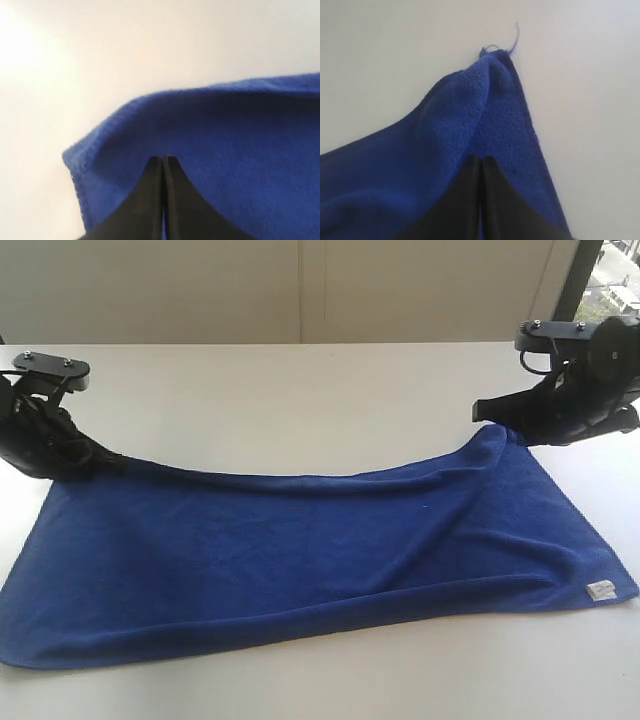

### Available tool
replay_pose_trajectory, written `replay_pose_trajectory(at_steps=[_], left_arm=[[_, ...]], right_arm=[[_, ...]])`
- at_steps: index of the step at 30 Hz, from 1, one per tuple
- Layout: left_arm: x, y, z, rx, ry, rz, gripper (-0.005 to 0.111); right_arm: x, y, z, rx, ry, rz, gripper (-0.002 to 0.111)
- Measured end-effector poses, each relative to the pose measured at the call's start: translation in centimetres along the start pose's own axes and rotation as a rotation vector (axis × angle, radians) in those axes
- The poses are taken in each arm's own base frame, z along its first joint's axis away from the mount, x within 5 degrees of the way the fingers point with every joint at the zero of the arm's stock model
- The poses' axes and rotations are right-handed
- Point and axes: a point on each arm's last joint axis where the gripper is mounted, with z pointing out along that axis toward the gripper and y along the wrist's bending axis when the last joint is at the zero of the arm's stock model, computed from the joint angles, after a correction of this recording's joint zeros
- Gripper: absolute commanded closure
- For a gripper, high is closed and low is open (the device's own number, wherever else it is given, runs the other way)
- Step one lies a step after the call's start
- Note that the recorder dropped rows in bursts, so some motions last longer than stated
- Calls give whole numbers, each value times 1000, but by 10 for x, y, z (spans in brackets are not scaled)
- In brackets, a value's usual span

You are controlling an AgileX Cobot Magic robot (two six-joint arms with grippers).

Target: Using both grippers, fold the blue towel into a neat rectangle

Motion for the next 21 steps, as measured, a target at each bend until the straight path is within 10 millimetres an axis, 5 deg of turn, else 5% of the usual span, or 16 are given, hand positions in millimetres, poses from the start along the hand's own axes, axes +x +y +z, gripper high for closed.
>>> replay_pose_trajectory(at_steps=[12, 21], left_arm=[[-3, 13, 41, -33, -34, -38, 107], [-8, 16, 53, -59, -116, -44, 107]], right_arm=[[-6, 0, 50, 1, 16, 1, 108], [-7, -26, 66, 36, 26, 66, 108]])
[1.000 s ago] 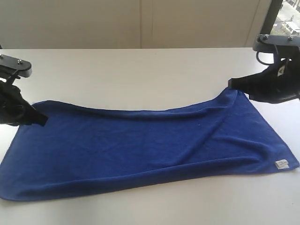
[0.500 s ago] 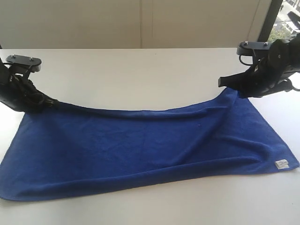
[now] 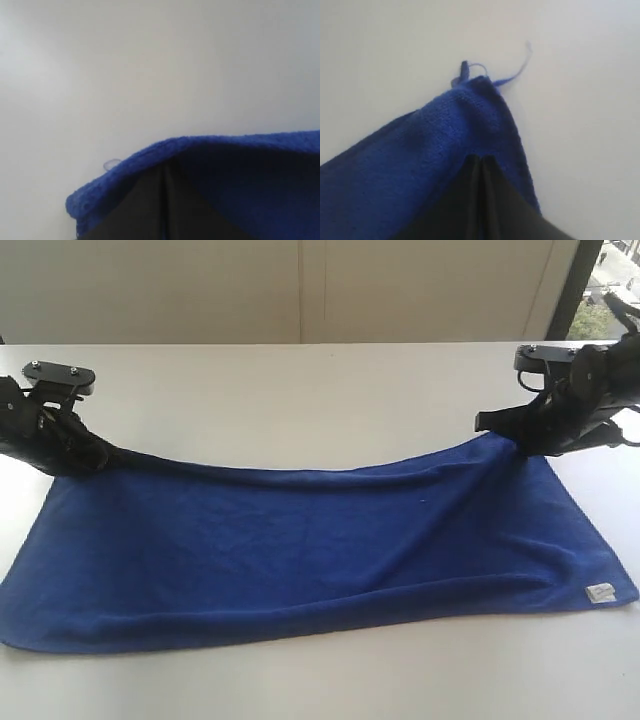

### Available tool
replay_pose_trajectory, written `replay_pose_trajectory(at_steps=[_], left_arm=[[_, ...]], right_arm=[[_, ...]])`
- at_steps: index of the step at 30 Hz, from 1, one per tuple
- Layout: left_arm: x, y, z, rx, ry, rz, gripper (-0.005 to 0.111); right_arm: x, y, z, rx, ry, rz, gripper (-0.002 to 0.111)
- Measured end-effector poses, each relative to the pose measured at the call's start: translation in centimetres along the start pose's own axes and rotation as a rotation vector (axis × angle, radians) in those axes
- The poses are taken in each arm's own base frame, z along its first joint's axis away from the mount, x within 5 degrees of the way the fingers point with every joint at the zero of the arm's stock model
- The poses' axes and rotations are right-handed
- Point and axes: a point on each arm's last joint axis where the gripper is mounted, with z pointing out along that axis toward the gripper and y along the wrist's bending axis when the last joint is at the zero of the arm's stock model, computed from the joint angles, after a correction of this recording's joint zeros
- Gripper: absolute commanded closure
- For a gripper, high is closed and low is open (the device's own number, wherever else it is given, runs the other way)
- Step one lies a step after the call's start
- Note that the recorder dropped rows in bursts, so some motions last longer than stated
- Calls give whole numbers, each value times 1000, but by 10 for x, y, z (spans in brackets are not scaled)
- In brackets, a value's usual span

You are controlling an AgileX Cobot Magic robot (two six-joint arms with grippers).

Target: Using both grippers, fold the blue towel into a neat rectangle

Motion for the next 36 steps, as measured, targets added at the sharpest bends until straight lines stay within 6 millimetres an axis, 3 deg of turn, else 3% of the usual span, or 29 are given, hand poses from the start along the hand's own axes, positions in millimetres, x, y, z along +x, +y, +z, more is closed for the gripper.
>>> replay_pose_trajectory(at_steps=[7, 16, 21, 25, 27, 29, 33, 36], left_arm=[[-2, 1, 7, -18, -64, -25, 107], [-4, 2, 11, -21, -79, -27, 107], [-10, 2, 1, -18, -84, -28, 107], [-34, 5, -28, -31, -198, -31, 107], [-40, 5, -32, -27, -196, -31, 107], [-44, 5, -31, -18, -170, -30, 107], [-33, -1, -9, 14, -32, -42, 107], [-28, -7, 0, 22, -18, -32, 107]], right_arm=[[-2, -21, 0, 28, 5, 57, 108], [-4, -23, -3, 30, 2, 61, 108], [-21, -21, -34, 18, -86, 62, 108], [-40, -19, -67, 0, -202, 60, 108], [-44, -18, -70, -1, -217, 53, 108], [-42, -16, -67, -3, -211, 40, 108], [-19, 1, -26, -18, -85, 13, 108], [-9, 6, -8, -20, -43, 5, 108]])
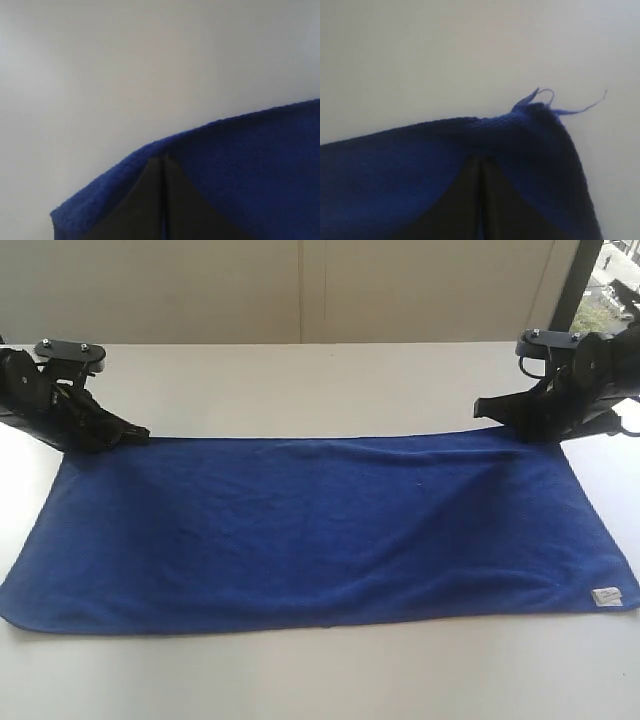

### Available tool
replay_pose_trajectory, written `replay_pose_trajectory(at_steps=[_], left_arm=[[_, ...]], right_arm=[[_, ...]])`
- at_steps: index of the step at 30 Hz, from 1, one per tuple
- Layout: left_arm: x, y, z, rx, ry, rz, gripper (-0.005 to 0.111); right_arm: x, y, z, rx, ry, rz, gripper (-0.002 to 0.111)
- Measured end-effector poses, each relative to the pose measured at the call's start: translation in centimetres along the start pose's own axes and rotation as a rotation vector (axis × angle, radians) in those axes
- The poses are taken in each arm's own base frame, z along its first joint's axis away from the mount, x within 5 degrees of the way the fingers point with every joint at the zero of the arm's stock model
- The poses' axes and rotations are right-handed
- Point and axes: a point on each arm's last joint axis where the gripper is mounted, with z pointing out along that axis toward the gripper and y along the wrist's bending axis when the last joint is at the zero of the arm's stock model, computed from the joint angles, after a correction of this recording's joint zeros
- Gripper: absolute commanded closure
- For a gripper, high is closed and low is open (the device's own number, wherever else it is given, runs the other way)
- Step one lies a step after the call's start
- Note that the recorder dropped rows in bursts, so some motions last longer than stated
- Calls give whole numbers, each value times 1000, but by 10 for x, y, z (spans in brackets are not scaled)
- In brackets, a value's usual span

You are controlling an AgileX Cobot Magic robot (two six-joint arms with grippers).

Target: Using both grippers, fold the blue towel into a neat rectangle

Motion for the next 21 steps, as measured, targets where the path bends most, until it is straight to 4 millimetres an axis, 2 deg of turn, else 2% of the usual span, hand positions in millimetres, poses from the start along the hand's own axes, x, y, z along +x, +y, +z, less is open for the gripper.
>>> replay_pose_trajectory(at_steps=[5, 15, 21], left_arm=[[6, 1, 19, -15, -39, -1, 107], [3, 3, 31, -35, -127, -1, 107], [3, 3, 34, -40, -143, 6, 107]], right_arm=[[0, 1, 11, -14, -54, 0, 108], [1, -6, 26, -12, -77, 12, 108], [-2, -16, 26, -1, -96, 33, 108]])
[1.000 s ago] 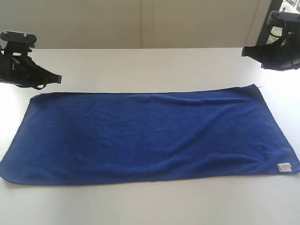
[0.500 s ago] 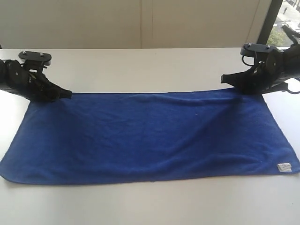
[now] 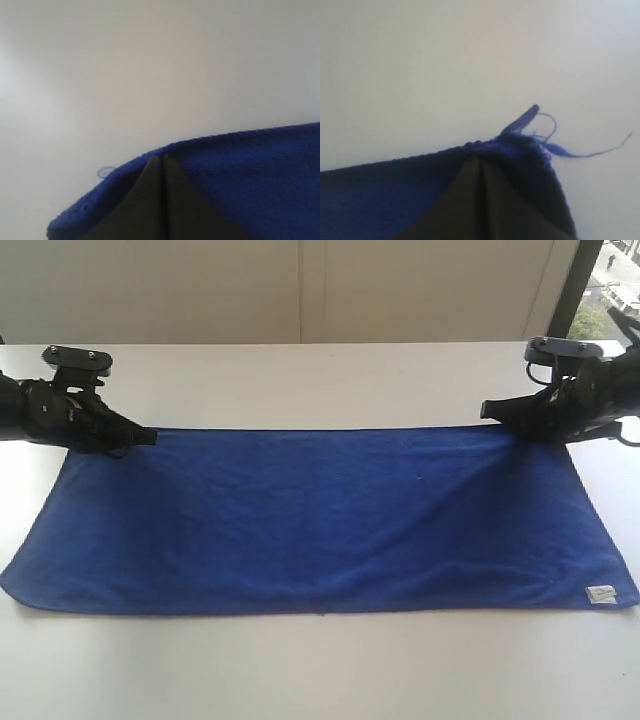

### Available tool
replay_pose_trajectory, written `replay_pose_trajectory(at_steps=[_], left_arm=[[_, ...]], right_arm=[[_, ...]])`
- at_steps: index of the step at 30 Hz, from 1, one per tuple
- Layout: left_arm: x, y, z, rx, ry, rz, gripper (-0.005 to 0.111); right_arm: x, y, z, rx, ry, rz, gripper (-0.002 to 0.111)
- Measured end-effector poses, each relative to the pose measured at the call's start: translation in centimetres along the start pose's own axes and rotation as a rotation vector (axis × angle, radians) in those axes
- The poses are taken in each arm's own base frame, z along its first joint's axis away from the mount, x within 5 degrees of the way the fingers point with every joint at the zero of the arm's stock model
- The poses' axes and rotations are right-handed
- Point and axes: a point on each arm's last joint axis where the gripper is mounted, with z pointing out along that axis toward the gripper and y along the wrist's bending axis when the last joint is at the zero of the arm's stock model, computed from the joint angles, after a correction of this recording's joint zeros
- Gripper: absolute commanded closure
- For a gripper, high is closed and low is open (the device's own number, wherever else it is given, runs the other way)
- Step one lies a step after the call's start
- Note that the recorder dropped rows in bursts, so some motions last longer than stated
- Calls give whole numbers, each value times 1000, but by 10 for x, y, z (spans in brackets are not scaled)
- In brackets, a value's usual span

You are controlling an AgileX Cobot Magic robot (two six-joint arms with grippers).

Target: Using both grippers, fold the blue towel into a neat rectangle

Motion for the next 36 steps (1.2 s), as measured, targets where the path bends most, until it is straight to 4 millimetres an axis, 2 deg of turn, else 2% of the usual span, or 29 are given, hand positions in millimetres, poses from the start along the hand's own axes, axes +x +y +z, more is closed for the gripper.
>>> replay_pose_trajectory(at_steps=[10, 15, 21, 25, 28, 36], left_arm=[[-5, 0, 2, 0, -9, 10, 107], [-16, 0, -13, 15, 24, 10, 107], [-38, 0, -49, 35, 50, 16, 107], [-41, -1, -69, 56, 120, 25, 107], [-35, -2, -84, 64, 153, 26, 107], [1, -5, -127, 89, 289, 27, 107]], right_arm=[[-3, -2, -3, 0, -7, 30, 108], [-20, -1, -28, -5, -46, 38, 108], [-33, 1, -64, 1, -28, 33, 108], [-25, 0, -82, 9, 17, 23, 108], [-14, -2, -96, 15, 51, 24, 108], [37, -8, -134, 19, 160, 60, 108]])
